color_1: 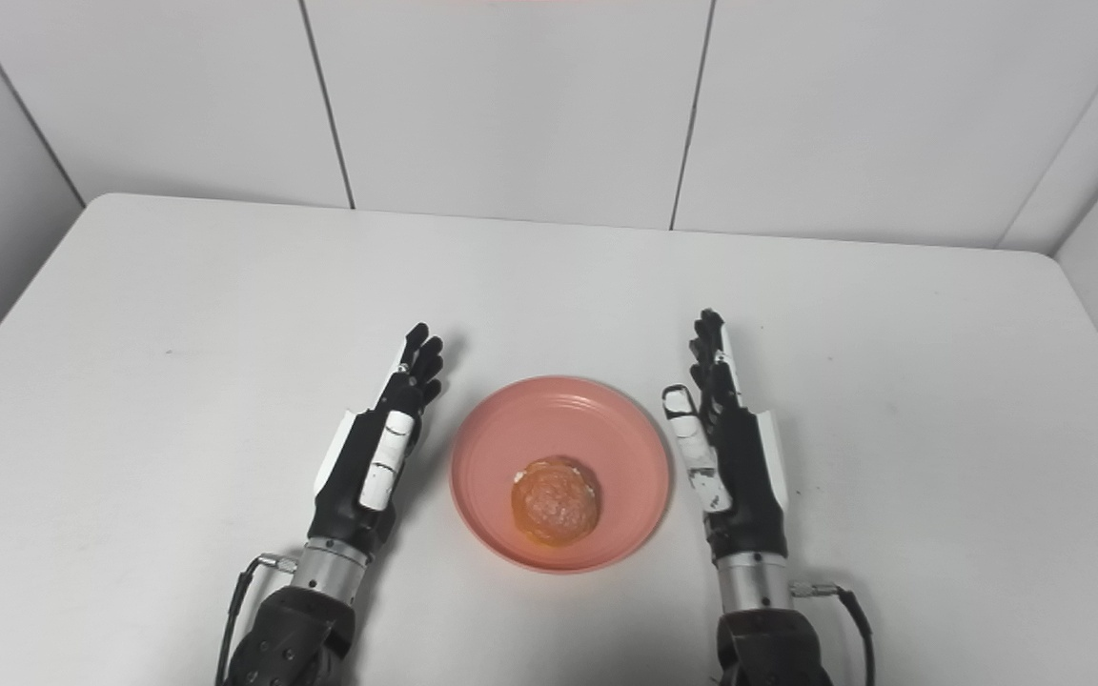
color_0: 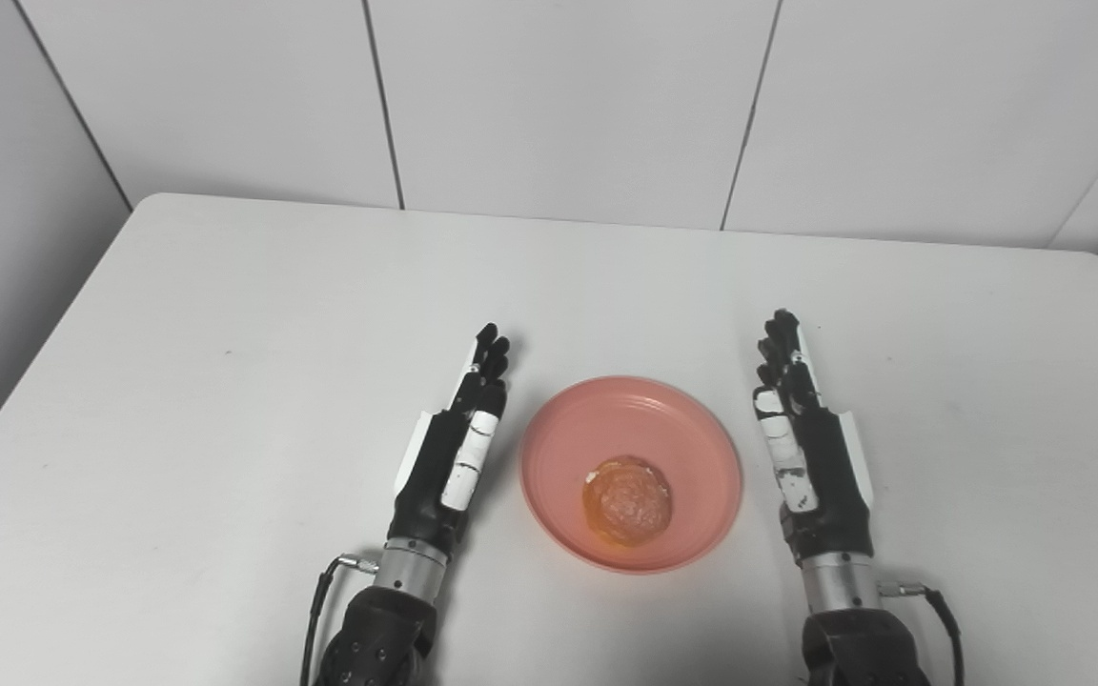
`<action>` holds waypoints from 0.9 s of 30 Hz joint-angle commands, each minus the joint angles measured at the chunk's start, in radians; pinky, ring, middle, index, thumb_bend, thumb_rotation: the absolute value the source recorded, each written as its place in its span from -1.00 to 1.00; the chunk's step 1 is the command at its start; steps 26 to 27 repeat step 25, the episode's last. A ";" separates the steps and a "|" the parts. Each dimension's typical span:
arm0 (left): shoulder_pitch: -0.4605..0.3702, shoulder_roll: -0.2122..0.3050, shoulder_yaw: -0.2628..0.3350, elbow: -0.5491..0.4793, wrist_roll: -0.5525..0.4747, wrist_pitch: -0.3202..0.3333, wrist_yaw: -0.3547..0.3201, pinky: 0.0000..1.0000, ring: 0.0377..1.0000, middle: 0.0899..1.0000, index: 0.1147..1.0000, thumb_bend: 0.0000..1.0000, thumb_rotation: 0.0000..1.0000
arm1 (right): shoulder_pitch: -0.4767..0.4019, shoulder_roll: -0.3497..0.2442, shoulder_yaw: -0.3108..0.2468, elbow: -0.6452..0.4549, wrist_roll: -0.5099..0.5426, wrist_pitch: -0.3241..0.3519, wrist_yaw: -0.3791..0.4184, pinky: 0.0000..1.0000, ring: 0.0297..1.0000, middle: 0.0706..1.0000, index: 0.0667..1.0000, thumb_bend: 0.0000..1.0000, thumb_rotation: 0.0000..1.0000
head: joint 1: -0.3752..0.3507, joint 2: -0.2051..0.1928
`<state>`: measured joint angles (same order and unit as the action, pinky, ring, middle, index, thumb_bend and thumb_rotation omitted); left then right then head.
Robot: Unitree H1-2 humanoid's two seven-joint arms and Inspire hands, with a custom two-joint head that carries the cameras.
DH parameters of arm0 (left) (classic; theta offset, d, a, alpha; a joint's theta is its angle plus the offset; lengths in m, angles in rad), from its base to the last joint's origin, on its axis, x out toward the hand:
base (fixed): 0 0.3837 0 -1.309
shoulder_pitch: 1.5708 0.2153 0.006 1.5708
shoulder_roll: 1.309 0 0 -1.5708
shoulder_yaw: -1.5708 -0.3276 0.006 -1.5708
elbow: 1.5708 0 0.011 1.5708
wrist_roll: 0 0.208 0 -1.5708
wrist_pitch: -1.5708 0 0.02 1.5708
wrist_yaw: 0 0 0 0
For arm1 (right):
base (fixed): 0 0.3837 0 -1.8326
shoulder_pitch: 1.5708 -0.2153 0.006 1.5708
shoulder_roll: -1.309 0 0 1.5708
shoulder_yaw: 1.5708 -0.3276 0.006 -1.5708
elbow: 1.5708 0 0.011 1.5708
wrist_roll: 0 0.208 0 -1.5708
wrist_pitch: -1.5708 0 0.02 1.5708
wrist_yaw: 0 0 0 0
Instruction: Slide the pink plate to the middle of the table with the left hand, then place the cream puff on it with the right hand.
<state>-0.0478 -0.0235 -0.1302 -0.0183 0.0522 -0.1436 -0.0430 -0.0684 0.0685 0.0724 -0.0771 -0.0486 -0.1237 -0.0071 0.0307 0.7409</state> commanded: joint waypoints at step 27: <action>0.032 -0.009 -0.003 -0.050 0.049 0.021 0.019 1.00 1.00 1.00 1.00 0.52 0.99 | 0.030 0.006 -0.007 -0.043 -0.004 0.038 -0.016 1.00 0.97 0.99 0.98 0.28 0.75 | -0.089 -0.024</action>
